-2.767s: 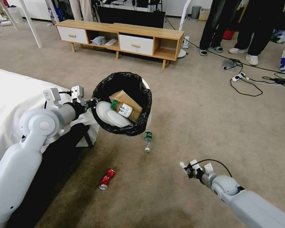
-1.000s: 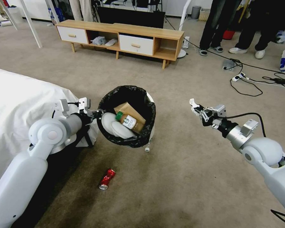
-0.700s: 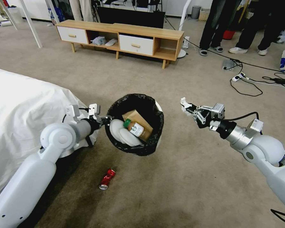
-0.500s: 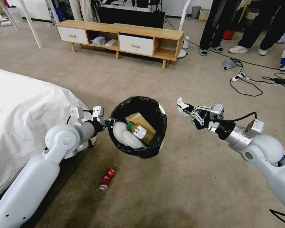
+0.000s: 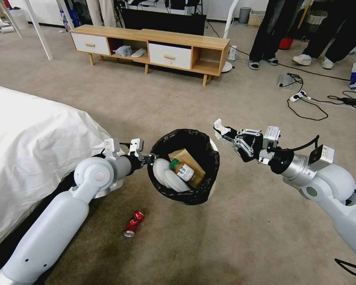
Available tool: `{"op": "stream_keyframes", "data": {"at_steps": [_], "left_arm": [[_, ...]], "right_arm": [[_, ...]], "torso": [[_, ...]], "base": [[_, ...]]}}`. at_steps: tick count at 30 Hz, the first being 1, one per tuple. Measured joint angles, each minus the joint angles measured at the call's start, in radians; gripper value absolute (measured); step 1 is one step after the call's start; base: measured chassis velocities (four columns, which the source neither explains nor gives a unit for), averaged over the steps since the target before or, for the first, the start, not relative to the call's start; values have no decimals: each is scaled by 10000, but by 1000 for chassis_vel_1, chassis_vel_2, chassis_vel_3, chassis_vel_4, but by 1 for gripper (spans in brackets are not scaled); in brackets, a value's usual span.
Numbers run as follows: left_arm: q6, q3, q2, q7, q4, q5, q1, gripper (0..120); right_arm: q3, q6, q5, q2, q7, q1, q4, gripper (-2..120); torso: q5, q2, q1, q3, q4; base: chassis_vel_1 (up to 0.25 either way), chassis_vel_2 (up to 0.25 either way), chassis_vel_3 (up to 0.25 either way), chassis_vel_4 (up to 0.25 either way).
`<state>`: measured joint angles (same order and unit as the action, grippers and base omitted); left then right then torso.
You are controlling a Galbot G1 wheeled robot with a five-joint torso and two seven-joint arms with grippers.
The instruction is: Pick up the trash bin and place the garbage on the floor into it.
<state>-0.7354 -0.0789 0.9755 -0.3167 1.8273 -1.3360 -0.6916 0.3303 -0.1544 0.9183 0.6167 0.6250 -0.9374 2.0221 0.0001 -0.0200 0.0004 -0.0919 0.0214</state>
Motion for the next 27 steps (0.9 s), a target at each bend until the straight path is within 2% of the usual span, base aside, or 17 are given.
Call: {"op": "stream_keyframes", "data": {"at_steps": [5,7,10,16,27], "left_arm": [[0,337,205,113,-383,-14,305,2],[0,682,380,257,-742,-12,634,2],[0,928,539,413,-1010,-4,902,2],[0,1226,808,713,-1345,106,1202,2],[0,1235,788,735,-1259,132,1241,2]], "right_arm": [[180,47,255,-300,59,20,365,0],[206,65,389,-484,133,20,518,0],[104,79,466,-582,205,18,523,0],[-385,80,444,-733,304,-124,355,0],[-1104,72,253,-774,412,-128,-7,0]], "torso": [[-1,0,0,0,0],[-1,0,0,0,1],[-1,0,0,0,2],[0,1,0,0,2],[-1,1,0,0,0]], "base": [[0,0,0,0],[0,0,0,0],[0,0,0,0],[0,0,0,0],[0,0,0,0]]}}
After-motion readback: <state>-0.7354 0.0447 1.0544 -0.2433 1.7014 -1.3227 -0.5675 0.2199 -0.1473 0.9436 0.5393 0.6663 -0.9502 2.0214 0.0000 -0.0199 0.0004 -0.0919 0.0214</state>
